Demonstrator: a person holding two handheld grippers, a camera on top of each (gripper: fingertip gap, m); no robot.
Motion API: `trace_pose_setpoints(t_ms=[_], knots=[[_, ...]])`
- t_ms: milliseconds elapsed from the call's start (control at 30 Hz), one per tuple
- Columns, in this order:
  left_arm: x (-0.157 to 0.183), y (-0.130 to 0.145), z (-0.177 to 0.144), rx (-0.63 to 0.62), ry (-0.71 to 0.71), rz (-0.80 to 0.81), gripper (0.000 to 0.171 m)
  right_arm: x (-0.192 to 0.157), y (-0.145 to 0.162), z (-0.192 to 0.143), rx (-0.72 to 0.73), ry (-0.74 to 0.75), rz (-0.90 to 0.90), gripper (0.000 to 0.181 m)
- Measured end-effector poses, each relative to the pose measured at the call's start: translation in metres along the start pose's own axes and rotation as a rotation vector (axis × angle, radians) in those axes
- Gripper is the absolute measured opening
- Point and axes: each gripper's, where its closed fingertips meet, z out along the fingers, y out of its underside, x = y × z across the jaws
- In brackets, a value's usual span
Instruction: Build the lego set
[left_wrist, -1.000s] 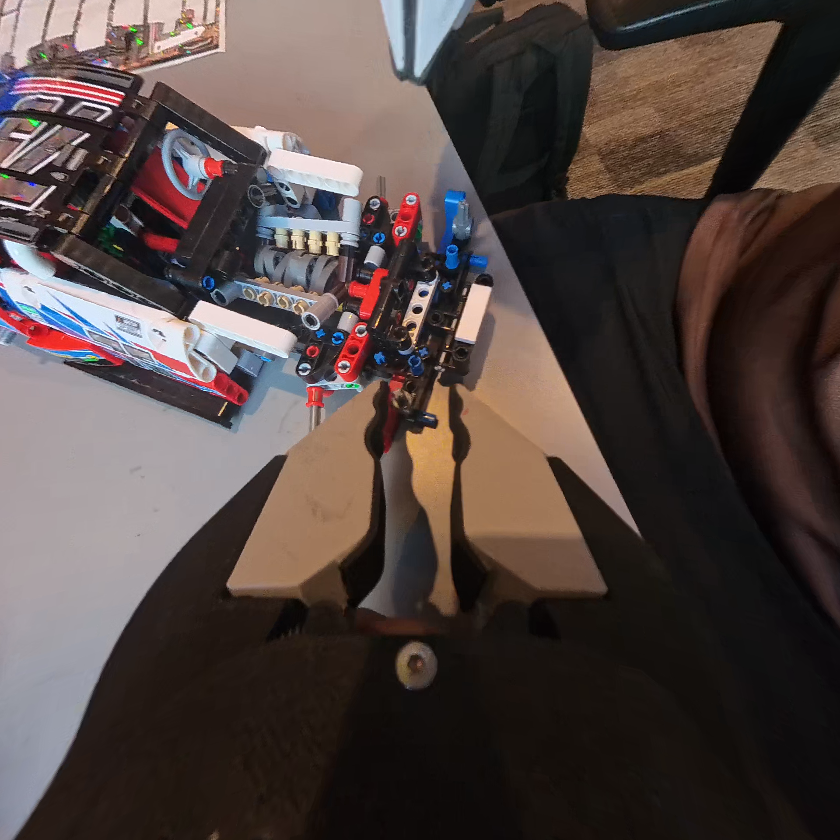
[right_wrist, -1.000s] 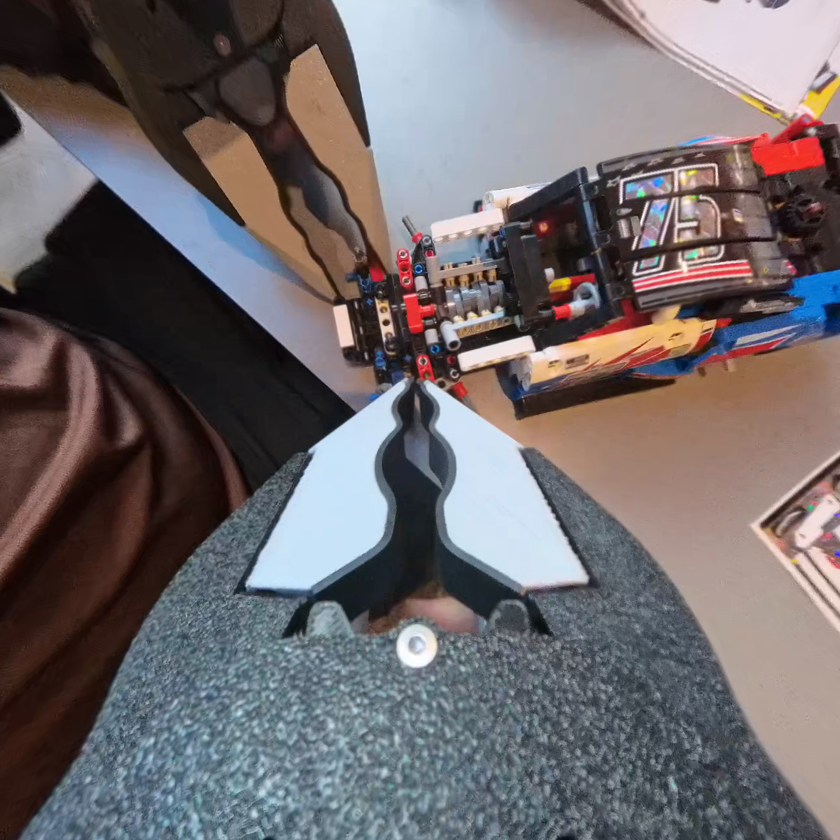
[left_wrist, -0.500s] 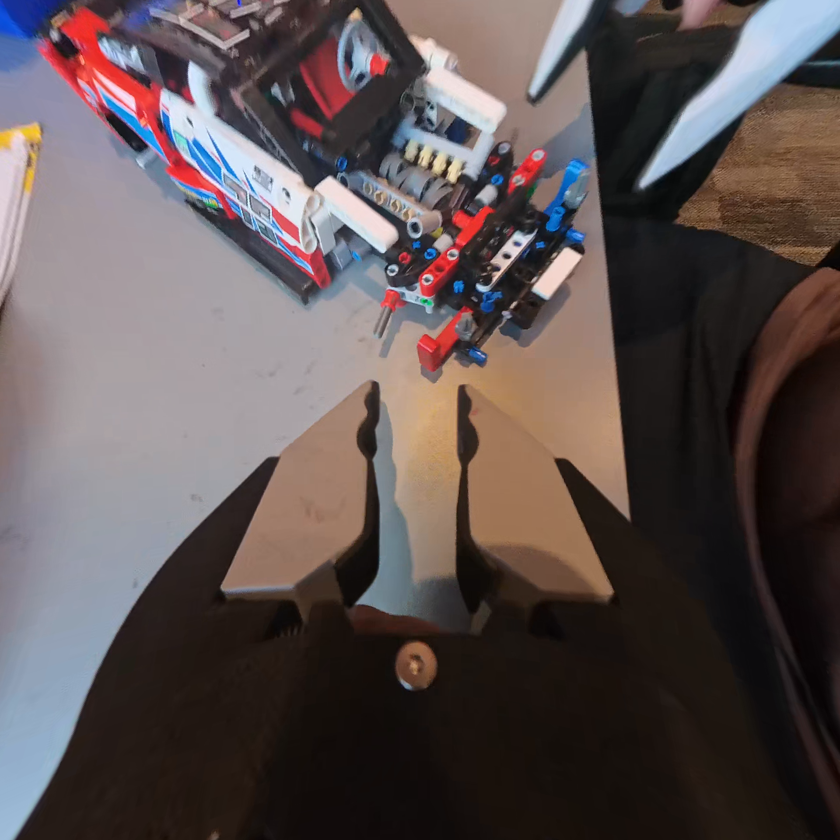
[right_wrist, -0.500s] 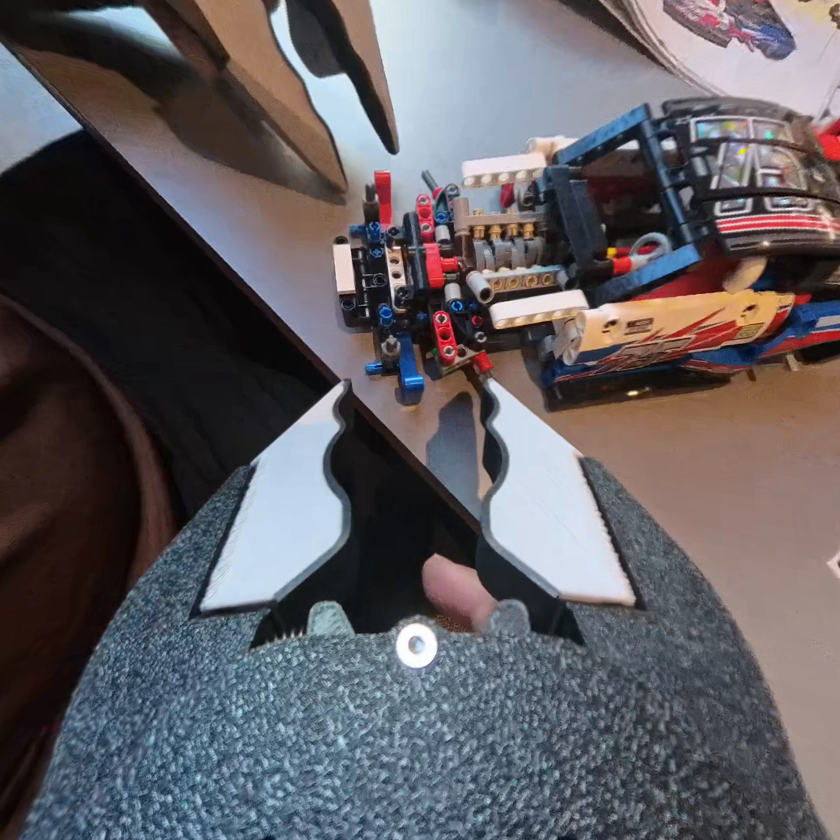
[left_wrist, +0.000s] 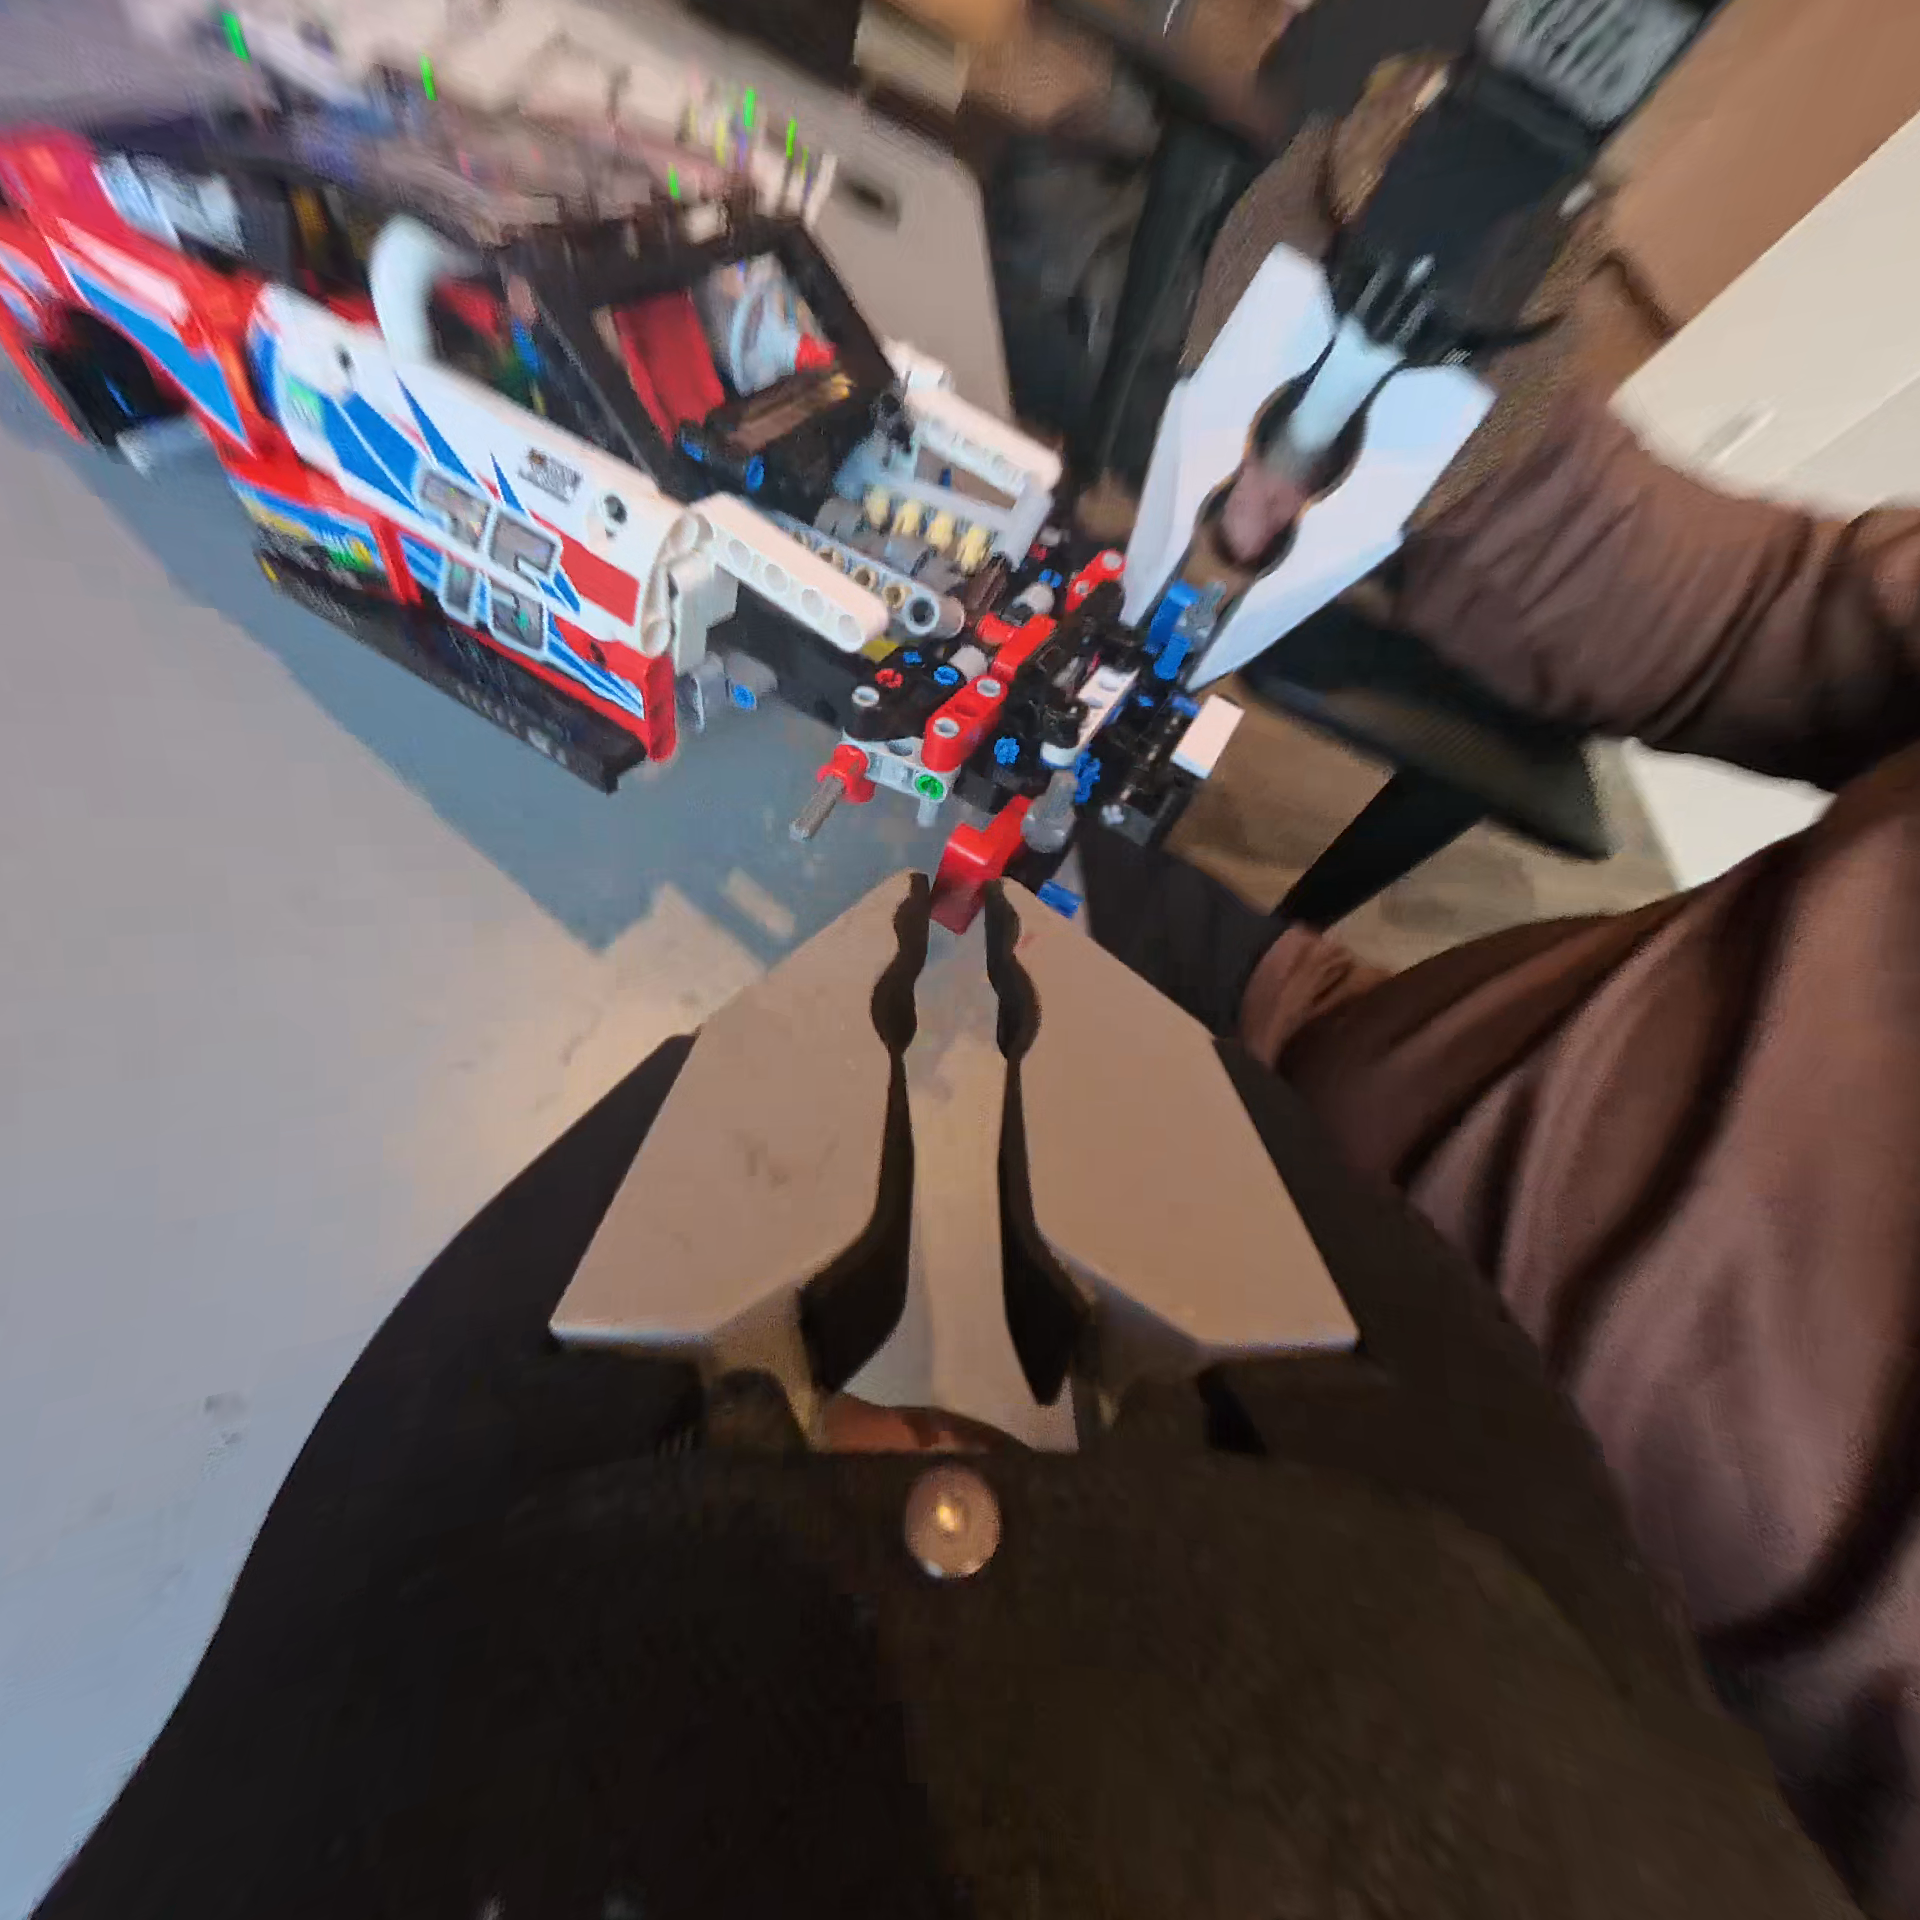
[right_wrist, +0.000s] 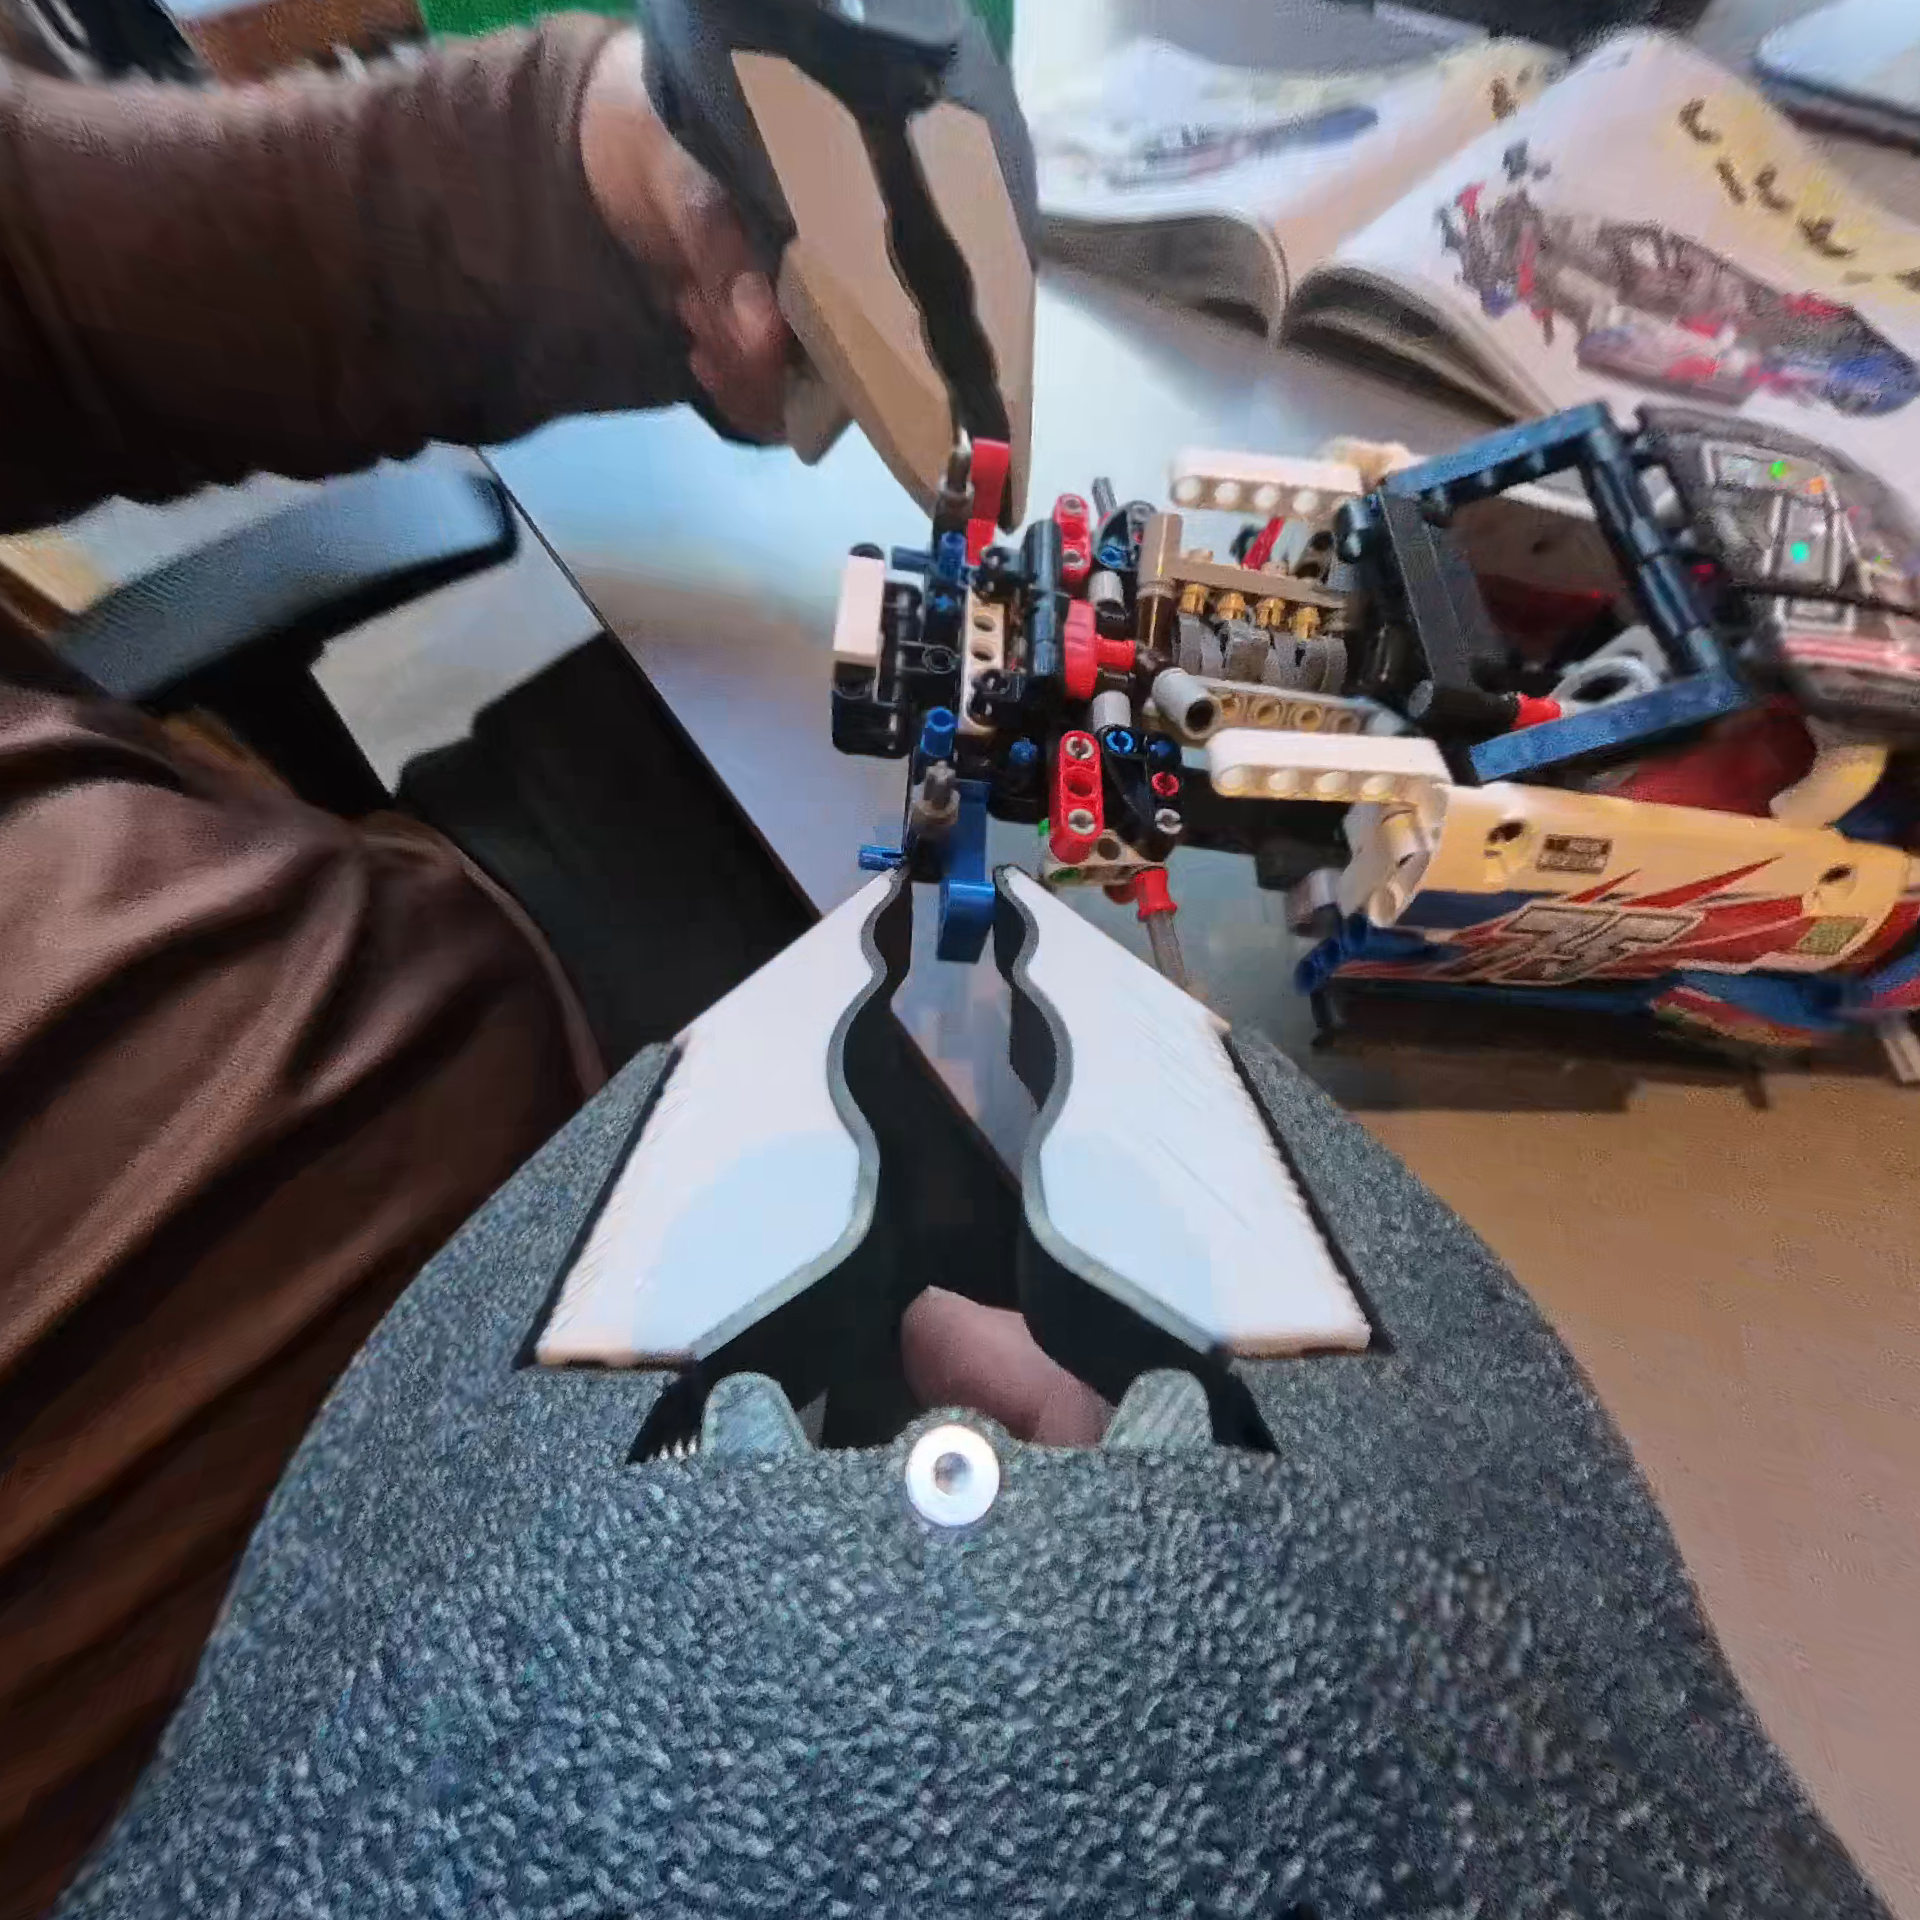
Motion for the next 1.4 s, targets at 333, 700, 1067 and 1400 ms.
trace_pose_setpoints(t_ms=[333, 700, 1067, 1400], knots=[[0.014, -0.073, -0.039, 0.247, -0.18, 0.14, 0.011, 0.001, -0.078, -0.036, 0.104, -0.13, 0.021, 0.012], [0.037, -0.096, -0.062, 0.196, -0.683, 0.761, 0.047, 0.007, -0.092, -0.027, 0.055, -0.162, 0.076, 0.011], [0.045, -0.083, -0.017, -0.078, -0.895, 1.14, 0.027, -0.002, -0.1, -0.002, 0.026, -0.141, 0.033, 0.011], [0.041, 0.035, 0.019, -0.052, -0.823, 0.917, 0.033, -0.039, -0.002, 0.058, -0.049, 0.056, -0.252, 0.011]])
